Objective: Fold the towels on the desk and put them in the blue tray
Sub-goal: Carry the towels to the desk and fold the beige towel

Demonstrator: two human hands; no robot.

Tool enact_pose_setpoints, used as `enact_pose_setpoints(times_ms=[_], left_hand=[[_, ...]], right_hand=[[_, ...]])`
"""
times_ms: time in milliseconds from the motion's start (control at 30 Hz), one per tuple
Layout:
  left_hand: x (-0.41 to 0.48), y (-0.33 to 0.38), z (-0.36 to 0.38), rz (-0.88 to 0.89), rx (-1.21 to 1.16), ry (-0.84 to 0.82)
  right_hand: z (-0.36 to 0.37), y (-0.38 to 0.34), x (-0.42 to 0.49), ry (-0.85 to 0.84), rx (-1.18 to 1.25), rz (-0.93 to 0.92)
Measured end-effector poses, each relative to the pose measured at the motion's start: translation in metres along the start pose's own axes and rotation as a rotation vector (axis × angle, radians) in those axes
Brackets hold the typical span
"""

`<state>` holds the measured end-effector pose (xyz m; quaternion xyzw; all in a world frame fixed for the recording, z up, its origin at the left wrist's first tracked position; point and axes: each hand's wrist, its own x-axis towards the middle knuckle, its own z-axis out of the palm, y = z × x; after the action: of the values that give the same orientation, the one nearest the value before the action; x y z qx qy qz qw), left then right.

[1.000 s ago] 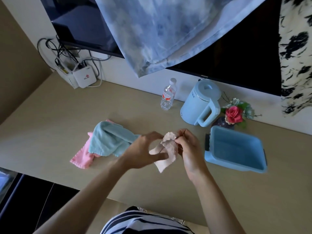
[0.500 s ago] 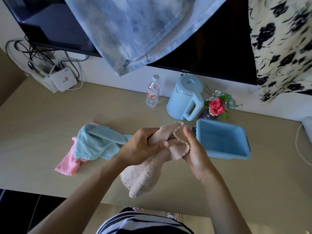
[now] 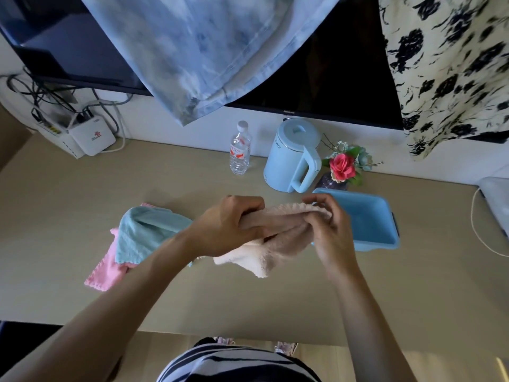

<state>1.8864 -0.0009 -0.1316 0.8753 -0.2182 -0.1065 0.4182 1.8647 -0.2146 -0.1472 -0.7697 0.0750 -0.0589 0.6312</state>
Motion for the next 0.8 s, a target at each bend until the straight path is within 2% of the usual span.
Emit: enact_pose_setpoints(times_ms=[133, 300, 433, 633, 800], left_hand=[[-0.001, 0.000, -0.010, 0.002, 0.097, -0.035], [0.002, -0.017, -0.025, -0.053, 0.201, -0.106], [0.003, -0.041, -0.032, -0.102, 0.253, -0.155], [0.004, -0.076, -0.027, -0.185, 0.262, -0.086], [0.003, -0.079, -0.031, -0.169, 0.181, 0.075]], right_hand=[[-0.009, -0.002, 0.000, 0.016, 0.040, -0.044], [-0.018, 0.002, -0.001, -0.009, 0.163, 0.008], [-0.032, 0.014, 0.002, -0.011, -0.009, 0.006], [-0.042, 0.044, 0.013, 0.035, -0.060, 0.214], [-0.053, 0.050, 0.021, 0.055, 0.024, 0.249]])
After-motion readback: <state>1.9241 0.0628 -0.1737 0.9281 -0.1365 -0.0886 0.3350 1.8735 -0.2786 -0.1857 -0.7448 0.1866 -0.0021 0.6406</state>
